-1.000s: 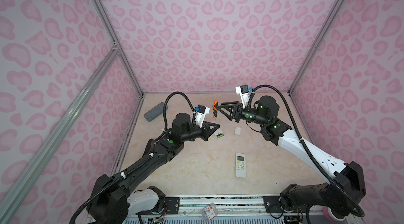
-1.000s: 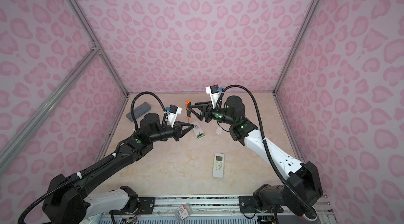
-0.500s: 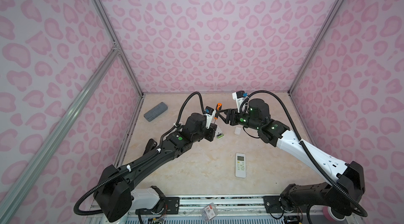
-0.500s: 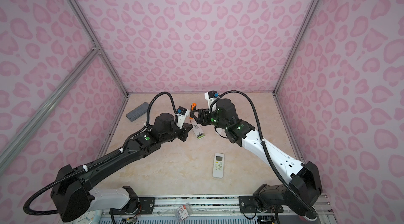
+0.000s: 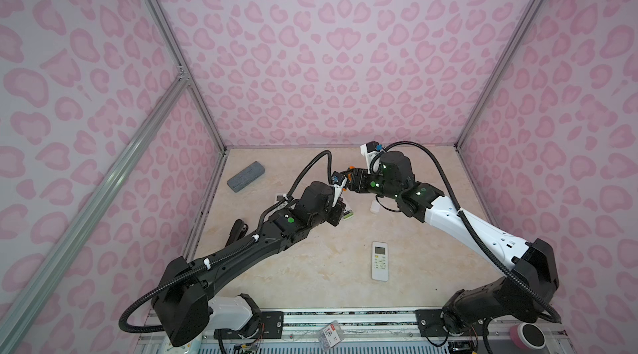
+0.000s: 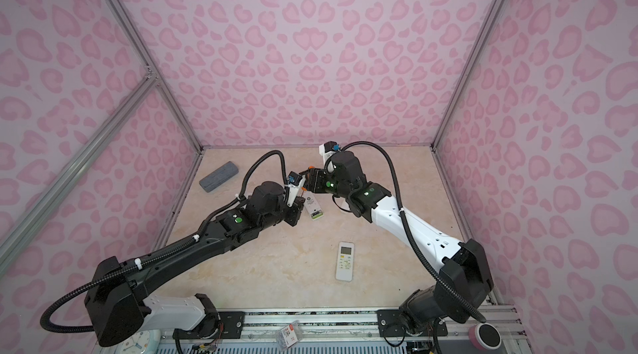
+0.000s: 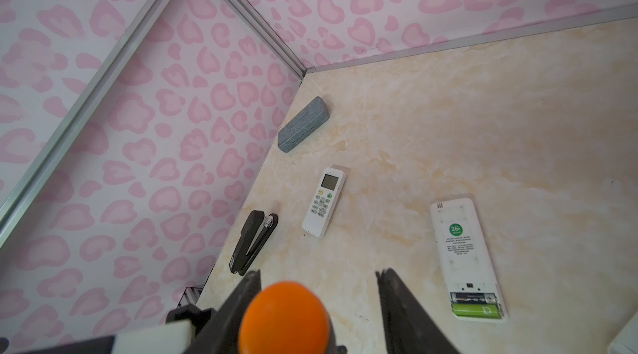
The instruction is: Unload the batteries from the remote control
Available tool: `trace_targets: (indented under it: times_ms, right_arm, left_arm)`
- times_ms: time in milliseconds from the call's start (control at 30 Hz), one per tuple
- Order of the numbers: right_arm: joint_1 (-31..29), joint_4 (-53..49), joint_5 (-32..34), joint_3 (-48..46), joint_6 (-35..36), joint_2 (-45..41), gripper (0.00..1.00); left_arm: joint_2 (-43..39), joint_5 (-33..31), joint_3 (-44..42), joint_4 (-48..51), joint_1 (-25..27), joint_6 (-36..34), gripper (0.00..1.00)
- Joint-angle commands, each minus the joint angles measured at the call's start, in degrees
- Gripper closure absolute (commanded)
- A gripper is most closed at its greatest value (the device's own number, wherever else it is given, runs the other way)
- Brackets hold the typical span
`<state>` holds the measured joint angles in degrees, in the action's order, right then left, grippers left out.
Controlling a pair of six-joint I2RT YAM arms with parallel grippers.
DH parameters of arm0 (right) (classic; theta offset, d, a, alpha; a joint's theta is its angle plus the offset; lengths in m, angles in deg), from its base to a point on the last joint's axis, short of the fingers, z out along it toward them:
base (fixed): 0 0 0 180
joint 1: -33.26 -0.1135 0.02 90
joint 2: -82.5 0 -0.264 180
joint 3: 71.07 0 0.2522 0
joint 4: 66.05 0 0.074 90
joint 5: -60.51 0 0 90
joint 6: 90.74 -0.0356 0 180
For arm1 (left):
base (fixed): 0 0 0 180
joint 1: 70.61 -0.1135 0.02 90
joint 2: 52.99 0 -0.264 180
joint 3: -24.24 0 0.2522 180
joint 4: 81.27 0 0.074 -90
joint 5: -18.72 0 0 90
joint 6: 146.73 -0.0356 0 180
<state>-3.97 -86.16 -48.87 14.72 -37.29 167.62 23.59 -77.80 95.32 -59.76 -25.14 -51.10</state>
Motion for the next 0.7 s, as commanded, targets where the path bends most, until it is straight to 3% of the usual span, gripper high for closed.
trace_targets:
  times_ms: [0, 100, 167, 233, 300, 400, 533, 667]
  right_arm:
    - [-0.1, 1.0, -1.5, 0.3, -1.2, 1.0, 0.64]
    - [-0.2, 1.5, -1.4, -0.2, -0.9, 1.3, 0.91]
    - [-0.2, 2.8, -1.4, -1.0, -0.5, 1.1, 1.00]
    - [-0.2, 4.6, -1.1, -2.3, -0.1, 1.0, 1.00]
    - [-0.2, 6.1, -0.8, -3.1, 1.4, 1.1, 1.00]
    - [-0.2, 6.8, 0.2, -3.9, 5.5, 1.1, 1.00]
    - [-0.1, 7.6, 2.5, -5.2, 13.2, 0.6, 1.00]
    - [1.6, 9.8, 2.4, -7.8, 19.5, 0.0, 1.00]
  left_arm:
    - [-0.3, -2.5, 0.2, 0.9, 0.1, -1.8, 0.96]
    - [-1.0, -3.6, -0.1, 1.7, 0.2, -2.4, 0.96]
    - [-2.0, -4.0, -0.7, 2.0, 0.3, -2.3, 0.92]
    - [-3.3, -4.1, -1.6, 2.1, 0.3, -1.7, 0.79]
    - [-5.0, -3.4, -3.1, 1.7, 0.2, -1.1, 0.59]
    - [-7.3, -3.6, -5.0, 1.5, 0.3, 0.8, 0.42]
    - [-10.9, -2.2, -8.0, 0.3, -0.5, 4.8, 0.34]
    - [-13.5, 4.6, -11.1, -2.1, -5.3, 12.0, 0.34]
